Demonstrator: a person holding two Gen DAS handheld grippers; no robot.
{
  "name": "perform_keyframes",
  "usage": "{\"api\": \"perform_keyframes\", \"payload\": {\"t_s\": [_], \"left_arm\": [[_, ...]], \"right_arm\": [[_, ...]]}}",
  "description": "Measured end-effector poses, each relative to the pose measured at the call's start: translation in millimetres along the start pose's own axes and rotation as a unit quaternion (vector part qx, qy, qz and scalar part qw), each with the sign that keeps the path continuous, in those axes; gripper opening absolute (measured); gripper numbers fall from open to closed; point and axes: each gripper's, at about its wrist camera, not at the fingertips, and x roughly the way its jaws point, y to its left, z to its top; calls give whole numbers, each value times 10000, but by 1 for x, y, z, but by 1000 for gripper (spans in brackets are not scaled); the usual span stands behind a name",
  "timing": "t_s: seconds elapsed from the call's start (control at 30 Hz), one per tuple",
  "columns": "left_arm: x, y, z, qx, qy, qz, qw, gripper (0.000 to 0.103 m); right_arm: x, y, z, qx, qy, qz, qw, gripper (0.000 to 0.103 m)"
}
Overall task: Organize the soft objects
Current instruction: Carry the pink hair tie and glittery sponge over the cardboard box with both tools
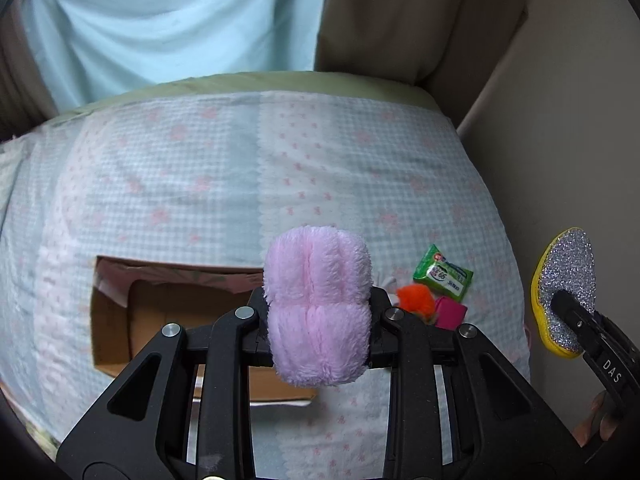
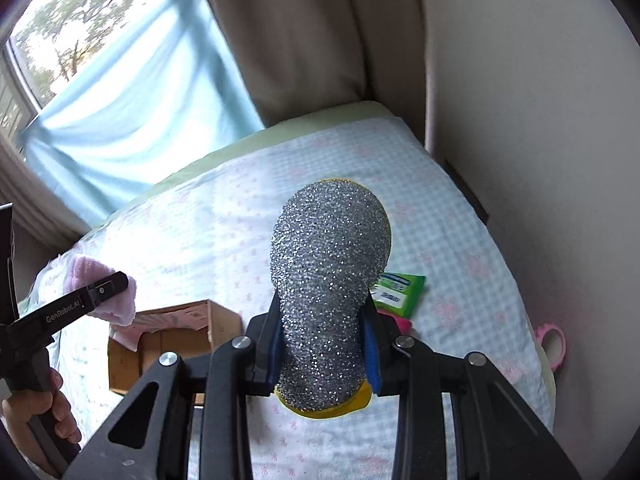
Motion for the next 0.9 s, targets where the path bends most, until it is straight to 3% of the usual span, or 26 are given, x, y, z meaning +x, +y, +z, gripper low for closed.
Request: {"api": "perform_keyframes", "payload": {"t_s": [0.27, 0.47, 0.7, 0.9], "left_arm": [[-48, 101, -28, -632, -110, 445, 9969, 25], [-51, 167, -44, -749, 87, 576, 9955, 25], [-12, 220, -56, -455, 566, 375, 9967, 25], [51, 245, -66, -35, 1235, 230, 9921, 25]], "right_arm": [[8, 111, -17, -974, 280, 582, 9931, 30], [43, 177, -43, -1203, 687, 789, 9872, 30], [105, 232, -78, -1257, 1090, 508, 9847, 30], [164, 249, -105, -1549, 1547, 294, 9753, 30]]}}
